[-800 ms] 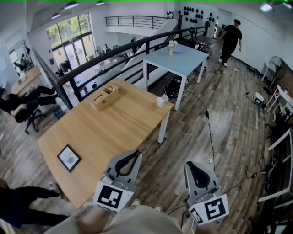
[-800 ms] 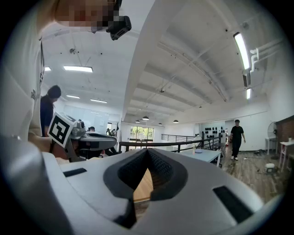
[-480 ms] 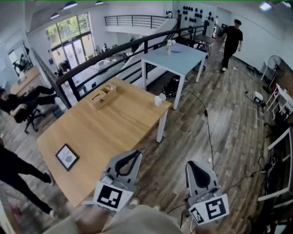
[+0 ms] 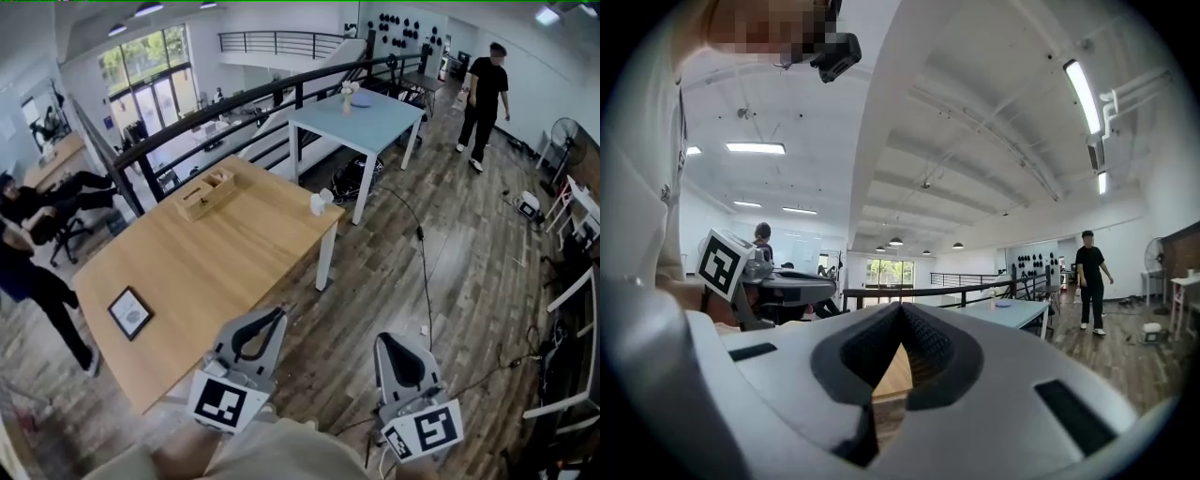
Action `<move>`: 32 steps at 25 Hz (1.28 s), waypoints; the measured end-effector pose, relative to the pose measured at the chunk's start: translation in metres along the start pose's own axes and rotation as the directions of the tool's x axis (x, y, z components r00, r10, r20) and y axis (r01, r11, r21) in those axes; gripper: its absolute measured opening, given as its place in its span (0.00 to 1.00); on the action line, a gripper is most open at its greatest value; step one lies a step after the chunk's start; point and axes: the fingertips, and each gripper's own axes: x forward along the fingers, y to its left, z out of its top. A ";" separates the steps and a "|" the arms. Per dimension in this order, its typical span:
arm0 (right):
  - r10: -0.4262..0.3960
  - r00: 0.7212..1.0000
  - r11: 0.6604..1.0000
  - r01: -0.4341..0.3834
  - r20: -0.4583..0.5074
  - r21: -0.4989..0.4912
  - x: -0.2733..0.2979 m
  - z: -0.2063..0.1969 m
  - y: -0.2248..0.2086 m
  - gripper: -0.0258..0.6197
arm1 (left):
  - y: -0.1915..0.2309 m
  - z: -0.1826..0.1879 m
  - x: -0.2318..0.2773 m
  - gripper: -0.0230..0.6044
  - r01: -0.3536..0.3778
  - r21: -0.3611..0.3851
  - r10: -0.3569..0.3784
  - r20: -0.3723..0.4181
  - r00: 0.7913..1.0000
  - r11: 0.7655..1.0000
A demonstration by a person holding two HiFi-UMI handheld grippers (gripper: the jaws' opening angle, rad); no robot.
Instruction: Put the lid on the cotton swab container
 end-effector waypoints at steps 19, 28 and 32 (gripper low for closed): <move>0.035 0.999 0.999 -0.034 -0.032 0.012 -0.009 -0.034 -0.044 0.08 | -0.038 -0.019 0.039 0.09 0.000 0.003 0.000 -0.024 1.000 1.000; 0.028 0.998 1.000 -0.028 -0.047 0.007 0.040 -0.049 -0.089 0.08 | -0.012 -0.034 0.102 0.09 0.001 0.000 -0.001 -0.030 1.000 1.000; 0.013 0.998 1.000 -0.012 -0.062 0.013 0.072 -0.052 -0.115 0.08 | 0.008 -0.039 0.135 0.09 0.009 -0.005 -0.009 -0.044 0.999 1.000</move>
